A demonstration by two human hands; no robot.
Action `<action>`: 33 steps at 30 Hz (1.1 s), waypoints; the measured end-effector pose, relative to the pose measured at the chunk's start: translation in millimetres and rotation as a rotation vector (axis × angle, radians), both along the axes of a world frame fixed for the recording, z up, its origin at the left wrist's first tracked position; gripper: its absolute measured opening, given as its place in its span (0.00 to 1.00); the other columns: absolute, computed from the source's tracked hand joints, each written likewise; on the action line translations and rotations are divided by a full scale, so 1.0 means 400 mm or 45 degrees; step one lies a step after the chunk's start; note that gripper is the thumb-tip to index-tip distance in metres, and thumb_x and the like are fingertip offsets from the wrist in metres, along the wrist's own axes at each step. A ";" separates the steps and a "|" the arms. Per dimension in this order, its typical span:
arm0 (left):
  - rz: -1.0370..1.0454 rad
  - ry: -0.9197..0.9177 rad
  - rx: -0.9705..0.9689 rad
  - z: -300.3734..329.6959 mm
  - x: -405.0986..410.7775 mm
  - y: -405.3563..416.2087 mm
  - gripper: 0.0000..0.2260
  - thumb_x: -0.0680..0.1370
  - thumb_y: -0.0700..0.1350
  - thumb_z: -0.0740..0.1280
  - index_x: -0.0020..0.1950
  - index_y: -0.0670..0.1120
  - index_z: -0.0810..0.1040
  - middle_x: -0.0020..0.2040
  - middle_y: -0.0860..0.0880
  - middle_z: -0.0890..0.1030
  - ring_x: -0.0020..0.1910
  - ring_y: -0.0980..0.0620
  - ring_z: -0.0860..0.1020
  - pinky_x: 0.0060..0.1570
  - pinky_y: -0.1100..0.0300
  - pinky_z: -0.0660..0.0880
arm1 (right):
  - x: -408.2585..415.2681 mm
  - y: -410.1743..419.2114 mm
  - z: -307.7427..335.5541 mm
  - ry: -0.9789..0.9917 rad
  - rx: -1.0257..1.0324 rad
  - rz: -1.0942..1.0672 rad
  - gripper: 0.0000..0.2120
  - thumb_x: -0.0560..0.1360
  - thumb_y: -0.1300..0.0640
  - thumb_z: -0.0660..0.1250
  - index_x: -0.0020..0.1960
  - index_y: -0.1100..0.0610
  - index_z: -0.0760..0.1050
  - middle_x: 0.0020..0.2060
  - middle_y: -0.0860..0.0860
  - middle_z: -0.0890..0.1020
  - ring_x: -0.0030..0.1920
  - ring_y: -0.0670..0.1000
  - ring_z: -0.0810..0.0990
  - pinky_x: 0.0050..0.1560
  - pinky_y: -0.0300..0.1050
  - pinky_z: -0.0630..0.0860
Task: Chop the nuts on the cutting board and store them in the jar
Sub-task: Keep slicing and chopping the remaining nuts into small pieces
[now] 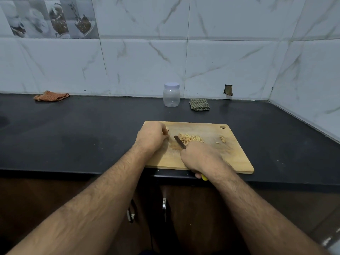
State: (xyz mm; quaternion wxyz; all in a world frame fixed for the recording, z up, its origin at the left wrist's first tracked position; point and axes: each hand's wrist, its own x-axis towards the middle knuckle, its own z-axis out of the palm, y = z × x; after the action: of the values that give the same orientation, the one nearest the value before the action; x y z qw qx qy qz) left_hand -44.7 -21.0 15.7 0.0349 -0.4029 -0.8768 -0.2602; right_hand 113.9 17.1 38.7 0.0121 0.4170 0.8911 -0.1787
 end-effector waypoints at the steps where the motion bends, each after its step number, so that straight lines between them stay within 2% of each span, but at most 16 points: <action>1: 0.011 0.012 -0.014 0.003 0.000 -0.002 0.06 0.77 0.43 0.69 0.47 0.52 0.84 0.50 0.52 0.83 0.50 0.51 0.80 0.49 0.58 0.76 | 0.000 0.000 0.000 0.001 -0.003 -0.001 0.13 0.81 0.51 0.54 0.47 0.58 0.72 0.34 0.52 0.82 0.23 0.48 0.77 0.26 0.37 0.69; 3: 0.024 0.022 -0.027 0.006 0.000 -0.003 0.05 0.77 0.43 0.69 0.47 0.52 0.84 0.49 0.51 0.83 0.50 0.50 0.80 0.51 0.55 0.78 | -0.001 0.000 -0.001 0.005 -0.011 -0.004 0.12 0.81 0.51 0.54 0.48 0.58 0.72 0.36 0.51 0.82 0.23 0.48 0.77 0.26 0.37 0.69; 5: 0.038 -0.031 0.003 0.012 0.000 -0.005 0.05 0.76 0.42 0.71 0.44 0.52 0.84 0.45 0.54 0.83 0.48 0.52 0.80 0.48 0.57 0.78 | -0.002 0.002 -0.005 0.018 -0.014 -0.003 0.11 0.81 0.51 0.55 0.49 0.57 0.71 0.36 0.51 0.82 0.23 0.47 0.77 0.25 0.37 0.69; 8: 0.044 -0.268 0.048 0.025 0.005 -0.005 0.07 0.74 0.44 0.74 0.36 0.51 0.83 0.38 0.56 0.82 0.43 0.56 0.79 0.40 0.60 0.74 | 0.000 0.006 -0.004 0.054 -0.029 -0.004 0.12 0.81 0.52 0.54 0.51 0.58 0.72 0.33 0.52 0.82 0.23 0.48 0.77 0.25 0.38 0.69; 10: 0.011 -0.457 0.065 0.032 0.017 -0.002 0.07 0.73 0.43 0.74 0.35 0.48 0.83 0.33 0.55 0.82 0.36 0.57 0.78 0.38 0.61 0.74 | 0.002 0.009 -0.004 0.088 -0.063 0.003 0.14 0.81 0.52 0.54 0.53 0.59 0.74 0.33 0.52 0.82 0.22 0.49 0.77 0.26 0.38 0.70; 12: -0.012 -0.549 0.019 0.035 0.030 0.002 0.07 0.74 0.42 0.74 0.36 0.47 0.82 0.30 0.52 0.81 0.31 0.55 0.76 0.37 0.60 0.75 | 0.008 0.009 0.001 0.077 -0.072 0.011 0.14 0.81 0.52 0.54 0.53 0.58 0.74 0.33 0.52 0.82 0.23 0.49 0.77 0.28 0.39 0.72; 17: -0.028 -0.568 -0.055 0.031 0.039 0.000 0.06 0.77 0.44 0.71 0.40 0.46 0.82 0.38 0.46 0.86 0.33 0.52 0.77 0.46 0.54 0.80 | 0.025 -0.001 0.015 -0.058 -0.031 0.009 0.12 0.79 0.57 0.56 0.45 0.61 0.76 0.29 0.52 0.82 0.22 0.49 0.76 0.28 0.39 0.74; 21: -0.032 -0.530 -0.036 0.029 0.034 -0.008 0.04 0.76 0.42 0.71 0.42 0.47 0.85 0.33 0.51 0.82 0.32 0.54 0.76 0.38 0.60 0.75 | 0.033 -0.007 0.030 -0.109 -0.002 0.006 0.11 0.80 0.56 0.56 0.47 0.59 0.75 0.32 0.51 0.83 0.24 0.49 0.78 0.28 0.39 0.73; 23: -0.062 -0.501 -0.022 0.022 0.033 -0.007 0.03 0.75 0.41 0.73 0.43 0.48 0.86 0.33 0.54 0.80 0.33 0.56 0.76 0.37 0.63 0.73 | 0.031 -0.010 0.031 -0.119 0.031 0.017 0.11 0.80 0.55 0.56 0.47 0.57 0.75 0.33 0.51 0.83 0.27 0.49 0.80 0.31 0.40 0.74; 27: -0.060 -0.412 -0.055 0.003 0.032 -0.002 0.03 0.74 0.44 0.75 0.45 0.52 0.86 0.41 0.57 0.82 0.45 0.56 0.79 0.45 0.61 0.76 | 0.021 -0.017 0.029 -0.105 0.165 0.035 0.11 0.80 0.54 0.56 0.53 0.55 0.76 0.42 0.51 0.81 0.41 0.52 0.83 0.46 0.46 0.81; 33: -0.060 -0.317 -0.074 -0.012 0.029 0.009 0.03 0.74 0.44 0.74 0.43 0.53 0.85 0.44 0.58 0.83 0.48 0.56 0.79 0.52 0.59 0.77 | 0.013 -0.025 0.034 -0.182 0.214 0.045 0.14 0.80 0.53 0.57 0.62 0.54 0.76 0.51 0.52 0.79 0.48 0.53 0.77 0.45 0.46 0.74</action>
State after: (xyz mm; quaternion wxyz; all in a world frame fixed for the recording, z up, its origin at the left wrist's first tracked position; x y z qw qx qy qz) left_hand -33.1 -17.5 11.0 -0.0920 -0.3887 -0.8718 -0.2836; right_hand 119.2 7.2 52.5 0.0438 0.4126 0.9069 -0.0730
